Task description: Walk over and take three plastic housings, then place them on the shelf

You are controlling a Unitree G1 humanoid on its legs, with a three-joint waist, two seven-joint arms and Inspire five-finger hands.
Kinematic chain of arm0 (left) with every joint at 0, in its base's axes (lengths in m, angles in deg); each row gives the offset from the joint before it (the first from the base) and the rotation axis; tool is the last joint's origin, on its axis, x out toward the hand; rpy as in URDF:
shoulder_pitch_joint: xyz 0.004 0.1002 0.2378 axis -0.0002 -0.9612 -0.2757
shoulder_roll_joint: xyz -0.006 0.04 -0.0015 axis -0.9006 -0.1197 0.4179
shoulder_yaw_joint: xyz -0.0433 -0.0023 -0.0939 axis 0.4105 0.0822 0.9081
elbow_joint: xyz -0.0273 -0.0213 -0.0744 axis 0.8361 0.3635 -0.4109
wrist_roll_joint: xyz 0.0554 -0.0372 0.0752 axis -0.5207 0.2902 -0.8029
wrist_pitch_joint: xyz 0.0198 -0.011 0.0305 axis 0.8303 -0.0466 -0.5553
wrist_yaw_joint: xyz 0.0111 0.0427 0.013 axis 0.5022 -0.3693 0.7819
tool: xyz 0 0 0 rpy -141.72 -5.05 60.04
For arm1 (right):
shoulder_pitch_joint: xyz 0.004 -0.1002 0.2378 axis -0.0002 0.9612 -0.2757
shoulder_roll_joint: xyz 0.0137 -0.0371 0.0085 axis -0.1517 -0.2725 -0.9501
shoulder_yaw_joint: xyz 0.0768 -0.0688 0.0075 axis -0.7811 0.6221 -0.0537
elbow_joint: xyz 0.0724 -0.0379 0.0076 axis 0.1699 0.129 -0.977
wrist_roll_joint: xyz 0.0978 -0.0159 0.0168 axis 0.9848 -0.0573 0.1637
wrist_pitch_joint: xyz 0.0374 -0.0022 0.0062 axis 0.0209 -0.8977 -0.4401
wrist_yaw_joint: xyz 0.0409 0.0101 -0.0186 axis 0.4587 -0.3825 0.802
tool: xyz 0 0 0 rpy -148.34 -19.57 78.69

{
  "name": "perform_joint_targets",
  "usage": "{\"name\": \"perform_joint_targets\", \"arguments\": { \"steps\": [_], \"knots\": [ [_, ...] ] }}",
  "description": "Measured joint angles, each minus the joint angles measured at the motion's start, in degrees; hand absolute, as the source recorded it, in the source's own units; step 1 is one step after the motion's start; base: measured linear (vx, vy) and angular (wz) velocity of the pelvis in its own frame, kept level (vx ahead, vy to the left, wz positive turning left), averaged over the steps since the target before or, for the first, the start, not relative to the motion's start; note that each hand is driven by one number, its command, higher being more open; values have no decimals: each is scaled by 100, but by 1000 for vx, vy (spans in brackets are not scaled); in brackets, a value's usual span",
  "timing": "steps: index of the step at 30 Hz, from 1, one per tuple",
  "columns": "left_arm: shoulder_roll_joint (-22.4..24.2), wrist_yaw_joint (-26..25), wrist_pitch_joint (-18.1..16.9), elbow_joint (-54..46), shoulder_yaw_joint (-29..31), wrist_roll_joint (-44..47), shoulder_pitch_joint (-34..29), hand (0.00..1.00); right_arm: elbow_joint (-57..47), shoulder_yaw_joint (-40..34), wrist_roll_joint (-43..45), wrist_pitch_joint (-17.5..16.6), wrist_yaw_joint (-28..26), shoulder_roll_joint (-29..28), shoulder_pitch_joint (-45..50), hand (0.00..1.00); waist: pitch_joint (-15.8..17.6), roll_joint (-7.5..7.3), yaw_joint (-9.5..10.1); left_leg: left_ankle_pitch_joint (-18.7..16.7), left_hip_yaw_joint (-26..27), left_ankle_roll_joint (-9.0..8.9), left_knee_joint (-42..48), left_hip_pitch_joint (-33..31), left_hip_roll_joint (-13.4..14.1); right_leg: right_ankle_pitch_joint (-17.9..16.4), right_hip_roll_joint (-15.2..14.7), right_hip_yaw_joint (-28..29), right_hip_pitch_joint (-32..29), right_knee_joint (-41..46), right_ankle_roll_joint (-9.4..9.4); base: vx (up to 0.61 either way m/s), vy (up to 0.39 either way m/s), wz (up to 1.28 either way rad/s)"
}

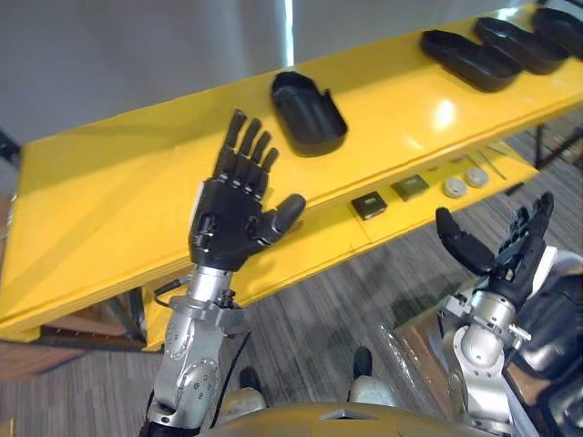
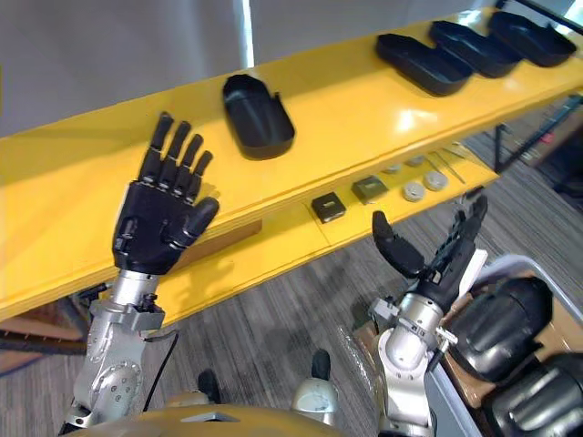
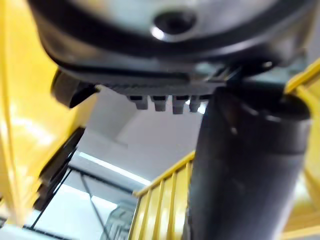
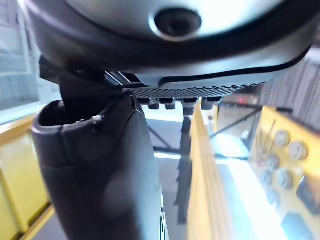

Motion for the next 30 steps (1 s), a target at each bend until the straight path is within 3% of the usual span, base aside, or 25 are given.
{"name": "perform_joint_targets", "arguments": {
  "steps": [3, 5, 7, 9, 12, 13, 14, 15, 16, 17, 18, 20, 22, 26, 28, 29, 30],
  "knots": [
    [-67, 3, 73, 219, -253, -5, 94, 100, -40, -1, 69, 30, 12, 146, 294, 100, -64, 12, -130, -101, 496, -54, 62, 172, 94, 55, 180, 516, -186, -1, -31, 25, -32, -84],
    [-148, -77, 75, 354, -400, -6, 176, 100, -231, -49, 79, 28, -57, 219, 602, 100, -123, 25, -283, -234, 774, -115, 253, 179, 187, 113, 300, 792, -302, -6, -95, 60, -47, -88],
    [-184, -272, 79, 478, -509, 1, 396, 100, -470, -106, 195, -6, -256, 220, 945, 100, -130, 31, -557, -423, 1096, -185, 526, 223, 340, 164, 457, 1086, -374, -21, -128, 51, -57, -75],
    [-180, -402, 79, 598, -592, 1, 625, 100, -525, -95, 470, -63, -379, 219, 1127, 100, -134, 28, -678, -561, 1303, -230, 713, 248, 448, 183, 557, 1269, -418, -33, -146, 12, -46, -62],
    [-188, -712, 65, 648, -755, -95, 948, 100, -525, 58, 859, -259, -602, 219, 1126, 100, -131, 22, -755, -898, 1371, -122, 1237, -49, 573, 305, 655, 1558, -661, -129, -181, -49, -44, -53],
    [-185, -862, 58, 648, -748, -108, 955, 100, -525, 172, 852, -261, -700, 268, 1025, 100, -110, 44, -715, -1181, 842, 90, 1525, -231, 573, 359, 725, 1728, -770, -132, -205, -88, -42, -66],
    [-180, -946, 59, 651, -738, -97, 923, 100, -524, 252, 822, -260, -736, 317, 976, 100, -97, 65, -662, -1320, 523, 192, 1691, -306, 574, 373, 779, 1844, -798, -132, -213, -85, -23, -90],
    [-195, -1032, 63, 653, -673, -73, 773, 100, -524, 416, 717, -261, -802, 411, 866, 100, -60, 105, -571, -1571, -119, 478, 2071, -444, 574, 360, 876, 2055, -793, -132, -286, -51, 14, -91],
    [-205, -1039, 63, 652, -612, -62, 615, 100, -524, 520, 710, -278, -885, 488, 807, 100, -33, 148, -479, -1818, -652, 631, 2383, -520, 559, 350, 945, 2206, -766, -133, -328, -74, 74, -112],
    [-212, -1039, 62, 637, -557, -62, 353, 100, -497, 648, 805, -317, -971, 671, 730, 100, 4, 230, -314, -2121, -1355, 636, 2635, -542, 488, 351, 1025, 2364, -739, -132, -335, -91, 165, -99],
    [-224, -1043, 58, 635, -526, -56, 146, 100, -372, 719, 964, -409, -1060, 822, 627, 100, -36, 377, -224, -2251, -1717, 589, 2707, -528, 451, 355, 1066, 2394, -738, -131, -336, -110, 215, -77],
    [-242, -1050, 57, 640, -500, 13, -90, 100, 9, 754, 996, -550, -1212, 1060, 357, 100, 65, 487, -160, -2488, -1847, 539, 2793, -548, 304, 367, 1001, 2309, -814, -11, -311, -100, 212, -23],
    [-276, -1049, 27, 656, -431, 116, -87, 100, 444, 818, 1087, -627, -1218, 1100, 134, 100, 322, 418, -111, -2576, -1920, 490, 3049, -660, 142, 339, 860, 2262, -941, 293, -277, -149, 187, 9],
    [-361, -920, -109, 716, -424, 386, -323, 100, 978, 1031, 1198, -650, -1041, 1024, 211, 100, 545, 363, 104, -2794, -2007, 459, 3473, -702, -147, 538, 673, 2335, -964, 493, 21, -144, 175, -19],
    [-422, -765, -117, 717, -420, 410, -561, 100, 1047, 1127, 1250, -729, -1102, 787, 551, 100, 703, 162, 132, -2906, -1816, 534, 3638, -549, -388, 638, 478, 2433, -887, 502, 105, -196, 181, -47],
    [-441, -727, -117, 715, -406, 410, -617, 100, 1033, 1164, 1275, -754, -1143, 723, 591, 100, 751, 65, 137, -2903, -1738, 592, 3684, -533, -461, 719, 417, 2402, -888, 492, 79, -251, 144, -61],
    [-503, -716, -85, 680, -392, 398, -693, 100, 933, 1319, 1540, -805, -1317, 614, 689, 100, 766, -16, 154, -2866, -1564, 701, 3770, -629, -464, 945, 371, 2115, -863, 129, -582, -304, 73, -83]
  ]
}}
